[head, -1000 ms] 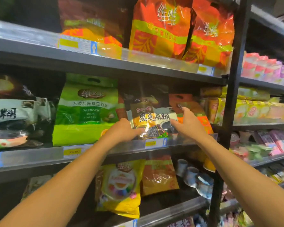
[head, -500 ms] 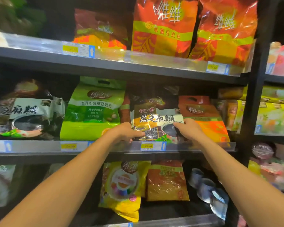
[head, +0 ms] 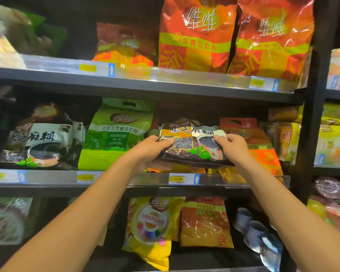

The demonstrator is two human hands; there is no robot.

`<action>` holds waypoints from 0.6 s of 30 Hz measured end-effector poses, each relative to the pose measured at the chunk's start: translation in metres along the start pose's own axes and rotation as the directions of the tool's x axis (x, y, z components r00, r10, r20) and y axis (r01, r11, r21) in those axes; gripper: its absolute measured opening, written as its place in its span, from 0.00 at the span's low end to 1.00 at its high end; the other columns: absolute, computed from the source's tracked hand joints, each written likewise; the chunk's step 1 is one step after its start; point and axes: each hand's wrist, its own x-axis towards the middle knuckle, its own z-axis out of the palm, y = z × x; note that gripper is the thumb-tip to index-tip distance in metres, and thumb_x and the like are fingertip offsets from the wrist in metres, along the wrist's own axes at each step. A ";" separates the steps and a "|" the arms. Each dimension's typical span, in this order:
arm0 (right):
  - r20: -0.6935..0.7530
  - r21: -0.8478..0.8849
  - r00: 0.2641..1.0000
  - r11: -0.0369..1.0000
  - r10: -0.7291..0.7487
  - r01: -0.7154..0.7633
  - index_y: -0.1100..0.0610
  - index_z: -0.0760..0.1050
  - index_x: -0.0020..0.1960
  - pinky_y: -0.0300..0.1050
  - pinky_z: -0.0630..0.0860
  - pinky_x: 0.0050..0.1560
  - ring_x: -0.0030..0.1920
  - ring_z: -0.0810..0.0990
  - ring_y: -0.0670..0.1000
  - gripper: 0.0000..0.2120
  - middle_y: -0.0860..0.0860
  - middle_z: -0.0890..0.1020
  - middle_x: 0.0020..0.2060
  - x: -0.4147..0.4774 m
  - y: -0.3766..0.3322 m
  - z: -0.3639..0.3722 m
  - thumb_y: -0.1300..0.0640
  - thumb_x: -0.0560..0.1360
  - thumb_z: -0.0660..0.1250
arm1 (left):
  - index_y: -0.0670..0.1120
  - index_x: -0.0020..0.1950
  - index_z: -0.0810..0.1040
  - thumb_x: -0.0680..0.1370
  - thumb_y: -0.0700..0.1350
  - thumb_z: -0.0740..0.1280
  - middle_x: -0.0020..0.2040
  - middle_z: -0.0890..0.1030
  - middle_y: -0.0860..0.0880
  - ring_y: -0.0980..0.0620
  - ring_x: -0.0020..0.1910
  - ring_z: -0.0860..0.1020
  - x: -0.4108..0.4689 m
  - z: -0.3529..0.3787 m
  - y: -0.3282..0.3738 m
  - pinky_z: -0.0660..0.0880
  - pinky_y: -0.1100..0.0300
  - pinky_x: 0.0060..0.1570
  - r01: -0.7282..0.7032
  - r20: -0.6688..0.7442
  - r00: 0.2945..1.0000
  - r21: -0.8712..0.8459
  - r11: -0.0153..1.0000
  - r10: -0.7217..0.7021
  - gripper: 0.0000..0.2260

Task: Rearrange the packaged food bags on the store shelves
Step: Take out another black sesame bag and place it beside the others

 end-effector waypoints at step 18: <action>0.458 0.489 0.887 0.816 0.061 -0.309 0.52 0.78 0.68 0.54 0.80 0.60 0.61 0.85 0.57 0.22 0.54 0.86 0.60 -0.143 0.083 -0.016 0.46 0.76 0.70 | 0.45 0.67 0.79 0.75 0.35 0.73 0.60 0.86 0.45 0.44 0.61 0.84 -0.130 0.022 -0.126 0.78 0.46 0.64 -0.162 -0.056 0.986 -0.187 0.969 0.154 0.21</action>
